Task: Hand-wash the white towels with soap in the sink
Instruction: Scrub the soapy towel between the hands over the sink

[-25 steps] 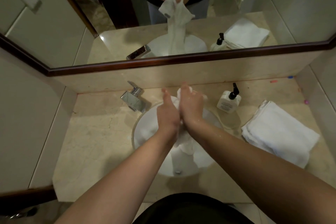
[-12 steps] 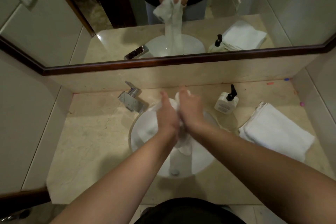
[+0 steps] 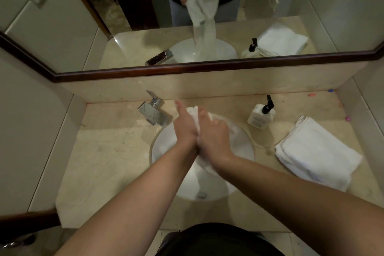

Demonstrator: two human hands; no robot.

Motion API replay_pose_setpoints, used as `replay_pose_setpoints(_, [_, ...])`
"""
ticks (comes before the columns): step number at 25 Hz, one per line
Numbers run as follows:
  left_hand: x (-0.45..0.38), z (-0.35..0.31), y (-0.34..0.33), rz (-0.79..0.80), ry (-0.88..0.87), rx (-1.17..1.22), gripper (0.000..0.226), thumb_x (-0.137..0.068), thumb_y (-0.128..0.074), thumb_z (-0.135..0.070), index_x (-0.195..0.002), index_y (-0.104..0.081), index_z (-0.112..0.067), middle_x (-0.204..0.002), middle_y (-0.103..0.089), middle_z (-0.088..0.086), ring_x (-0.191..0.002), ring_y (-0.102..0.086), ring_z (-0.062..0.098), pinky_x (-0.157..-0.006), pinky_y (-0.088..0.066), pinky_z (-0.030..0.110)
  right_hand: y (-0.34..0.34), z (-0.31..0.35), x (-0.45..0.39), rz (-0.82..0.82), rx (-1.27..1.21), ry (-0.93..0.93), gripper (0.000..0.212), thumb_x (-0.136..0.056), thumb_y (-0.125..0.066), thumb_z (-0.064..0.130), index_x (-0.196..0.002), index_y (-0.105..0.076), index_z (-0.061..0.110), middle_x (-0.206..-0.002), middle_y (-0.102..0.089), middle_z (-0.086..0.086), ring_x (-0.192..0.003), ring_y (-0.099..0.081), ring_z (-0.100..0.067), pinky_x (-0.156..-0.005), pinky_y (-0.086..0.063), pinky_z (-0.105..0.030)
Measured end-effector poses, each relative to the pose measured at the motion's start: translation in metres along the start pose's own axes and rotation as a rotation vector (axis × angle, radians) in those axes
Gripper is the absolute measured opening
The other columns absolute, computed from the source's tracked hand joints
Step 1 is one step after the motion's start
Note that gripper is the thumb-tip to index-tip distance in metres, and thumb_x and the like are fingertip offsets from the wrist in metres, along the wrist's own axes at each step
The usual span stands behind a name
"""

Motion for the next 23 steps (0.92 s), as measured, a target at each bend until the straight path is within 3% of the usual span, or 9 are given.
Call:
replay_pose_setpoints(2, [0.003, 0.003, 0.000, 0.042, -0.046, -0.066, 0.083, -0.089, -0.035, -0.079, -0.100, -0.070, -0.005, -0.084, -0.074, 0.010, -0.089, -0.070, 0.028, -0.089, -0.054, 0.043, 0.003, -0.003, -0.006, -0.047, 0.003, -0.052, 0.043, -0.102, -0.045, 0.043, -0.091, -0.067, 0.007, -0.079, -0.067, -0.012, -0.072, -0.064, -0.024, -0.062, -0.051, -0.027])
replay_pose_setpoints(5, [0.017, 0.005, -0.005, 0.076, -0.182, -0.205, 0.079, -0.095, -0.028, -0.073, -0.080, -0.066, -0.006, -0.077, -0.072, 0.010, -0.075, -0.068, 0.023, -0.075, -0.054, 0.038, 0.012, 0.000, -0.012, -0.164, -0.197, -0.203, 0.046, -0.100, -0.046, 0.049, -0.086, -0.066, 0.010, -0.073, -0.066, -0.004, -0.067, -0.063, -0.018, -0.053, -0.042, -0.025])
replay_pose_setpoints(8, [0.013, -0.005, 0.004, 0.025, -0.093, -0.105, 0.069, -0.096, -0.031, -0.070, -0.067, -0.056, -0.012, -0.063, -0.063, 0.002, -0.064, -0.061, 0.017, -0.063, -0.049, 0.030, -0.003, -0.007, 0.011, -0.044, -0.165, -0.130, 0.047, -0.102, -0.045, 0.046, -0.081, -0.066, 0.009, -0.068, -0.065, -0.002, -0.062, -0.062, -0.015, -0.052, -0.043, -0.024])
replay_pose_setpoints(10, [0.018, 0.002, 0.003, 0.095, -0.130, -0.165, 0.070, -0.097, -0.031, -0.069, -0.068, -0.058, -0.011, -0.063, -0.063, 0.001, -0.063, -0.060, 0.016, -0.064, -0.047, 0.030, 0.001, -0.007, 0.002, -0.113, -0.166, -0.135, 0.048, -0.101, -0.045, 0.047, -0.074, -0.062, 0.012, -0.065, -0.062, -0.001, -0.058, -0.058, -0.016, -0.051, -0.040, -0.024])
replay_pose_setpoints(12, [0.017, 0.007, 0.004, 0.111, -0.141, -0.189, 0.075, -0.095, -0.030, -0.072, -0.083, -0.066, -0.007, -0.074, -0.066, 0.007, -0.072, -0.063, 0.021, -0.070, -0.050, 0.035, 0.002, -0.005, -0.002, -0.188, -0.180, -0.182, 0.047, -0.101, -0.045, 0.049, -0.072, -0.060, 0.015, -0.066, -0.062, 0.000, -0.058, -0.058, -0.013, -0.051, -0.040, -0.023])
replay_pose_setpoints(15, [0.006, 0.000, 0.018, 0.058, 0.029, -0.089, 0.078, -0.090, -0.031, -0.078, -0.082, -0.065, -0.008, -0.081, -0.069, 0.011, -0.081, -0.068, 0.026, -0.083, -0.055, 0.041, -0.019, -0.012, 0.014, -0.092, -0.144, -0.160, 0.047, -0.100, -0.045, 0.050, -0.082, -0.066, 0.012, -0.075, -0.067, -0.001, -0.068, -0.065, -0.013, -0.062, -0.051, -0.028])
replay_pose_setpoints(17, [0.009, 0.001, 0.020, 0.131, 0.008, -0.140, 0.074, -0.090, -0.030, -0.078, -0.081, -0.065, -0.013, -0.083, -0.071, 0.010, -0.080, -0.068, 0.023, -0.089, -0.055, 0.046, -0.020, -0.012, 0.010, -0.140, -0.150, -0.154, 0.046, -0.100, -0.046, 0.048, -0.074, -0.063, 0.014, -0.067, -0.063, 0.000, -0.064, -0.061, -0.014, -0.058, -0.048, -0.029])
replay_pose_setpoints(20, [0.005, 0.003, 0.027, 0.152, -0.036, -0.183, 0.075, -0.089, -0.029, -0.080, -0.074, -0.064, -0.015, -0.077, -0.070, 0.010, -0.072, -0.066, 0.020, -0.078, -0.057, 0.043, -0.024, -0.004, 0.011, -0.210, -0.187, -0.171, 0.046, -0.100, -0.045, 0.050, -0.071, -0.060, 0.017, -0.069, -0.063, -0.003, -0.068, -0.063, -0.020, -0.059, -0.048, -0.032])
replay_pose_setpoints(23, [-0.005, -0.001, 0.039, 0.160, 0.109, -0.091, 0.084, -0.080, -0.031, -0.089, -0.082, -0.066, -0.012, -0.078, -0.068, 0.009, -0.076, -0.067, 0.023, -0.072, -0.053, 0.036, -0.039, 0.008, 0.037, -0.138, -0.202, -0.159, 0.048, -0.101, -0.043, 0.050, -0.085, -0.066, 0.010, -0.091, -0.071, -0.014, -0.096, -0.068, -0.031, -0.082, -0.055, -0.039])
Point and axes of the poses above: each hand's wrist, its own x-axis away from the middle knuckle, its own y-axis out of the back of the hand, z = x × y, the point moved 3 cm from there along -x, towards the middle knuckle
